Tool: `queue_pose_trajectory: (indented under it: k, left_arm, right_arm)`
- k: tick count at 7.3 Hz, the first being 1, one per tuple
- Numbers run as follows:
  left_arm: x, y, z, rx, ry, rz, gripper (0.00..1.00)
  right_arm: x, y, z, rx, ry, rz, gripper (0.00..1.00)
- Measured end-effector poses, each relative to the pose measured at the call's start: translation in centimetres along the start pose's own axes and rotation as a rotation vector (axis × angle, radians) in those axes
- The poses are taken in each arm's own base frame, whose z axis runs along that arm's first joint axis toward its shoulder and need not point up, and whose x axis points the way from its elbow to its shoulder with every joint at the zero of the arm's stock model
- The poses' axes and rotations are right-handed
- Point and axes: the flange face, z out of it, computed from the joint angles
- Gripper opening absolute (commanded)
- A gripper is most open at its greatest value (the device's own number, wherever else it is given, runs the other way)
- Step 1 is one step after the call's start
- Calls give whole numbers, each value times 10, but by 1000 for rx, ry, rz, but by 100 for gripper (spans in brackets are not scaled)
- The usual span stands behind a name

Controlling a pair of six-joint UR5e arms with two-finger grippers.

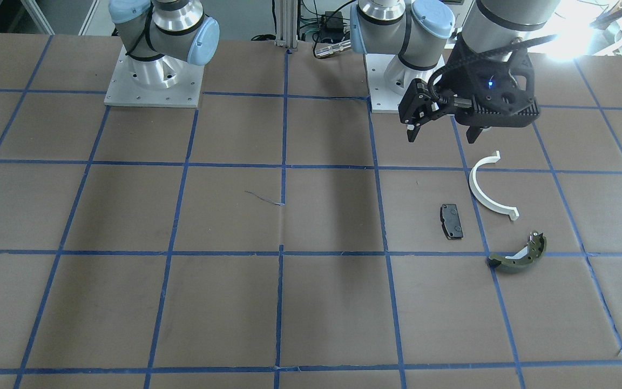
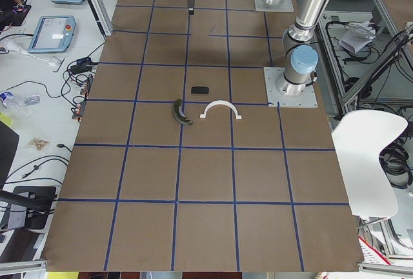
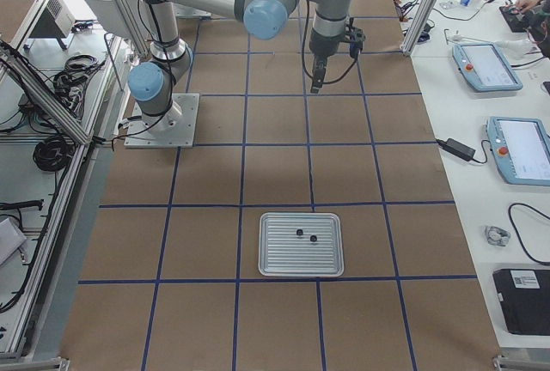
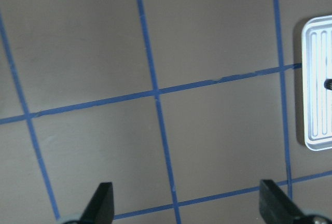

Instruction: Place bearing gear from tray to pile

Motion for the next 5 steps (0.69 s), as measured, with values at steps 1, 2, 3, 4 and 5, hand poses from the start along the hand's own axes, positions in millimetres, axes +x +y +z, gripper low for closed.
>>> queue_pose_trajectory:
  k: [1, 2, 3, 4, 5]
  left_arm:
    - [0, 0, 0, 0, 0, 1, 100]
    - [1, 0, 0, 1, 0, 1, 100]
    - [1, 0, -1, 1, 0, 1, 100]
    - [1, 0, -1, 2, -1, 1, 100]
    - [1, -1, -1, 3, 0, 1, 100]
  right_arm:
    - [45, -15, 21, 8, 1, 43, 98]
    - [81, -28, 47, 3, -2, 55, 98]
    - [114, -38, 75, -9, -9, 38, 95]
    - [148, -46, 104, -14, -15, 25, 93]
    - [180, -52, 129, -11, -17, 12, 93]
